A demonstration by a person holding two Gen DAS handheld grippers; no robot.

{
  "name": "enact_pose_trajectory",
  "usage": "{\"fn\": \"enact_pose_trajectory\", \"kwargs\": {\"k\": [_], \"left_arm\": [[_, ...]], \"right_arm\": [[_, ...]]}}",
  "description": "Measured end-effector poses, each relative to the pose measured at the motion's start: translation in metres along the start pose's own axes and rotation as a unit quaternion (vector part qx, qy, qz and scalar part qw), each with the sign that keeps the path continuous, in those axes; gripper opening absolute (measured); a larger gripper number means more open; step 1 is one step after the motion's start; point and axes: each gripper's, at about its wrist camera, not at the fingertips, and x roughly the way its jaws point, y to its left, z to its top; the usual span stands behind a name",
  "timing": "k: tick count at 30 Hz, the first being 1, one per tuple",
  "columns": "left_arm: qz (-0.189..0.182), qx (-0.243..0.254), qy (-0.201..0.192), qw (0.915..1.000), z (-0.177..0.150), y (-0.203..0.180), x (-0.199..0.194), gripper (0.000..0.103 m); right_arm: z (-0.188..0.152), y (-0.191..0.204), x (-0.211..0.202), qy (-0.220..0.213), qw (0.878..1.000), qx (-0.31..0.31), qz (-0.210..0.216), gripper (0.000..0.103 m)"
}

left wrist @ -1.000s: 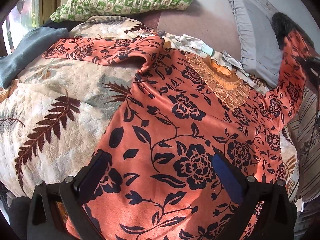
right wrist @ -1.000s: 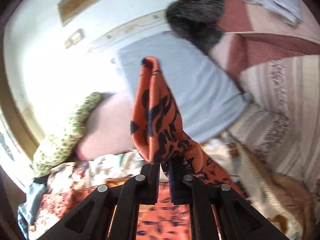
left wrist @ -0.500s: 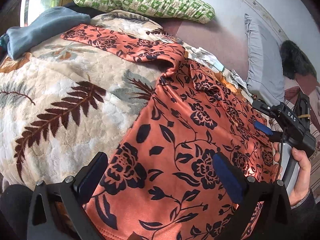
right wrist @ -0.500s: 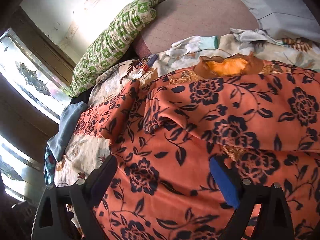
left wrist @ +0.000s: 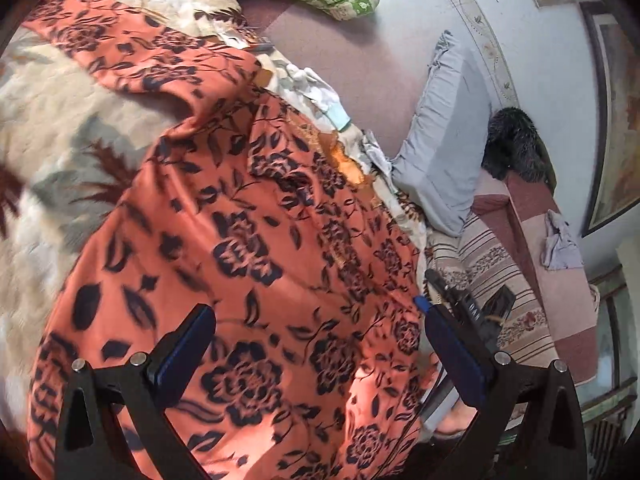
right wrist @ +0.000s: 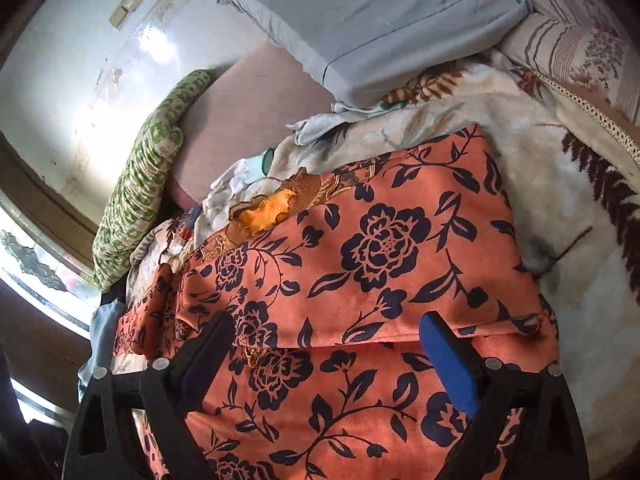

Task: Fold small clothes
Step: 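Fold the held sleeve across the shirt body with the right tool, release, then grasp the other sleeve with the left tool and lift it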

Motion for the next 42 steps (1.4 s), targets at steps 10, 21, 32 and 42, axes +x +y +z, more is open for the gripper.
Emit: {"fn": "enact_pose_trajectory", "kwargs": {"k": [10, 21, 32, 42], "left_arm": [[-0.002, -0.114, -0.012, 0.9934, 0.092, 0.01, 0.104, 0.103], [0.074, -0.135, -0.035, 0.9875, 0.101, 0.024, 0.129, 0.1], [0.081, -0.183, -0.051, 0.9783, 0.099, 0.032, 0.127, 0.084], [0.244, -0.037, -0.072, 0.9663, 0.108, 0.006, 0.12, 0.007]], "right_arm": [[0.002, -0.039, 0.01, -0.027, 1.0, -0.005, 0.014, 0.095], [0.004, -0.043, 0.022, -0.028, 0.999, 0.009, 0.026, 0.095], [0.005, -0.044, 0.021, -0.028, 0.999, 0.02, 0.034, 0.095], [0.007, -0.044, 0.023, -0.019, 0.999, 0.024, 0.034, 0.095]]}}
